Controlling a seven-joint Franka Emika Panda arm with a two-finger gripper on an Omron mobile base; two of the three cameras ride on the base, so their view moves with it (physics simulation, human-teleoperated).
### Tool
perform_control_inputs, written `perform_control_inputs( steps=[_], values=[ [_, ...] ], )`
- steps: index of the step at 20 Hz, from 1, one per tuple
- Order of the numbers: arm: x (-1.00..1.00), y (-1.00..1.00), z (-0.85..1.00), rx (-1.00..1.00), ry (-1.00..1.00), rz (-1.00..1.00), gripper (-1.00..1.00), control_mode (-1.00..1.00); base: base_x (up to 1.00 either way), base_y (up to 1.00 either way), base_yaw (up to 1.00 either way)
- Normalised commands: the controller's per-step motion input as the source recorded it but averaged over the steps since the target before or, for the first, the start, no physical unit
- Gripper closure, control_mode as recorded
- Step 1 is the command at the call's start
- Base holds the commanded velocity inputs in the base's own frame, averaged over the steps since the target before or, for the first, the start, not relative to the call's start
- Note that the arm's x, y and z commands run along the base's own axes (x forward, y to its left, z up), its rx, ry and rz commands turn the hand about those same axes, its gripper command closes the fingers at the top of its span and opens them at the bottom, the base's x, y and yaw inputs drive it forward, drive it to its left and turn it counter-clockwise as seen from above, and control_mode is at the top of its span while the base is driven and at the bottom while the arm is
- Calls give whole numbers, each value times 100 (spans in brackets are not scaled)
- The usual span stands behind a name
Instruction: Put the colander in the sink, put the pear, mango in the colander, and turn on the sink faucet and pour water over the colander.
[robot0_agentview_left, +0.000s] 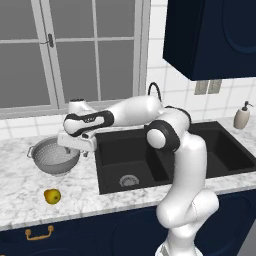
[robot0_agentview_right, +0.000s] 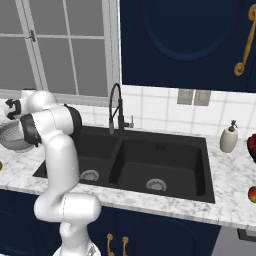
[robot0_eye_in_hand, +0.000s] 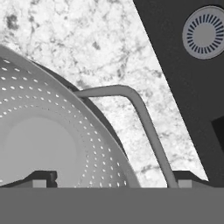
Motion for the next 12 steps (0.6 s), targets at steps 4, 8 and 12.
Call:
perform_control_inputs(
  steps=[4,8,12],
  values=[
    [0,3,-33,-2,0,0,-100,-100,0,0,0],
    [0,2,-35,-1,0,0,100,-100,0,0,0],
    [-8,-2,-14,0,-2,-2,100,-100,0,0,0]
  ],
)
